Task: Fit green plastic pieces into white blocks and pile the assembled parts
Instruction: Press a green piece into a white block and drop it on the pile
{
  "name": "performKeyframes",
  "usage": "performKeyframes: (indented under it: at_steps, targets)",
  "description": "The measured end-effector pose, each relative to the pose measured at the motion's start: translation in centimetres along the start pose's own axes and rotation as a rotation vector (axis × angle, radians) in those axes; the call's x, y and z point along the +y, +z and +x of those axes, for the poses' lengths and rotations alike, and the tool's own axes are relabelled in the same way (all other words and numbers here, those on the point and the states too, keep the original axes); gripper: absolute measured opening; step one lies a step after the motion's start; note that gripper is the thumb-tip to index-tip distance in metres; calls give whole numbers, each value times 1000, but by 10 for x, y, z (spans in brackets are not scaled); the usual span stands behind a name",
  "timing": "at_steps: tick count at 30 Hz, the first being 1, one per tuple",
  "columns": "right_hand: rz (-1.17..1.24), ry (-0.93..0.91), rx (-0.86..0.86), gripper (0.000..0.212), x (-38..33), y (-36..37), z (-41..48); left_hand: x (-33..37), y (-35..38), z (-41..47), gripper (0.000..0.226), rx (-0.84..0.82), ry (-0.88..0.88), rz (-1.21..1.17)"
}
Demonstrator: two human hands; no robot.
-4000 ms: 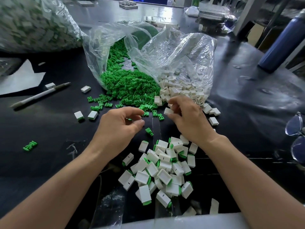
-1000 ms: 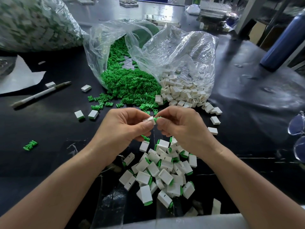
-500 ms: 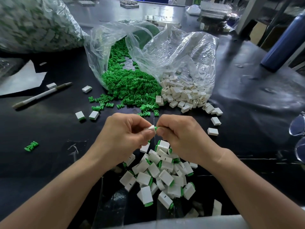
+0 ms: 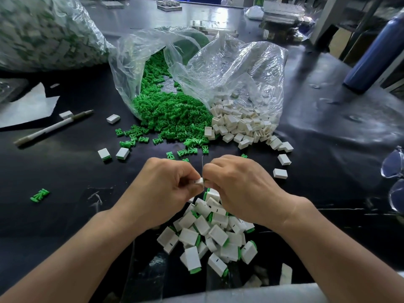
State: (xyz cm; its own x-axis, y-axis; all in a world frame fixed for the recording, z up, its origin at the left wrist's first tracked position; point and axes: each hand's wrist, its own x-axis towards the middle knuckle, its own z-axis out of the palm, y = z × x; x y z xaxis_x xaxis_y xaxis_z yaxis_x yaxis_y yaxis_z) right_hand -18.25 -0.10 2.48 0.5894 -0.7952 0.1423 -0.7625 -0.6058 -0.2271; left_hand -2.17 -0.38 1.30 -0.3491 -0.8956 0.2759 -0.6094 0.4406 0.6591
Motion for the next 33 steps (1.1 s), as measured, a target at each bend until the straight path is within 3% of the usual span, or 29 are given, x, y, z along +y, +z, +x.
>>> performKeyframes:
  at_steps: [3, 8, 14, 22, 29, 33]
  targets:
    - [66, 38, 44, 7, 3, -1, 0, -3, -2, 2, 8, 0, -43, -70]
    - [226, 22, 206, 16, 6, 1, 0, -1, -3, 4, 10, -18, -199, -420]
    - [434, 128, 321, 15, 1, 7, 1, 5, -1, 3, 8, 35, -250, -605]
    - [440, 163, 158, 14, 8, 5, 1, 3, -5, 6, 19, -35, -255, -566]
    - [1196, 421, 97, 49, 18, -3, 5, 6, -5, 8, 22, 8, -253, -717]
    - [1423, 436, 26, 52, 19, -5, 6, 7, -2, 7, 18, 87, -213, -734]
